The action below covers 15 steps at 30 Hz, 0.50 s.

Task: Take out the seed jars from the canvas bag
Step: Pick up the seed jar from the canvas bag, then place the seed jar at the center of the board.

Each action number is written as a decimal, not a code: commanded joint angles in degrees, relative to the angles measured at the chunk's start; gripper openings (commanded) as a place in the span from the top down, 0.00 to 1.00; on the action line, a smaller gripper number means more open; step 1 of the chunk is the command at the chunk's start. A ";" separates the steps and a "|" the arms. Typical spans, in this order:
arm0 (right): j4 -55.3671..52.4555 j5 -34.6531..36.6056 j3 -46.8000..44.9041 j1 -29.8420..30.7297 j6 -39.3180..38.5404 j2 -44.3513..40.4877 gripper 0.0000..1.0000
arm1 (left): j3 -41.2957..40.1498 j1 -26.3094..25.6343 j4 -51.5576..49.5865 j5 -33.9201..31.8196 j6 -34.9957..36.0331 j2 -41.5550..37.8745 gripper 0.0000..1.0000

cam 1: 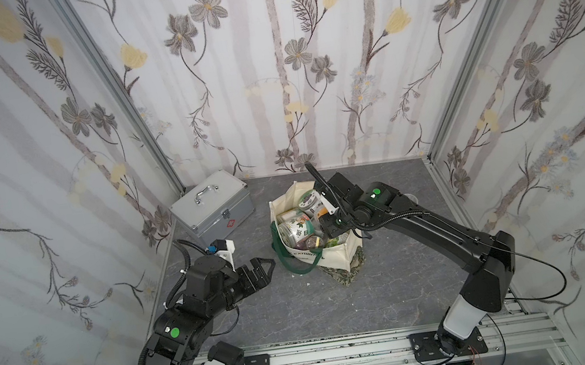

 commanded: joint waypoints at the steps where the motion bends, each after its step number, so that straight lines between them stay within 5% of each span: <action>1: 10.44 -1.18 -2.73 0.71 -2.50 -3.20 0.50 | 1.20 0.07 -0.35 -1.17 1.57 0.93 0.00; 15: 36.76 -3.52 -26.70 2.79 -2.67 -22.88 0.49 | 9.60 -2.96 12.71 9.05 1.75 16.92 0.00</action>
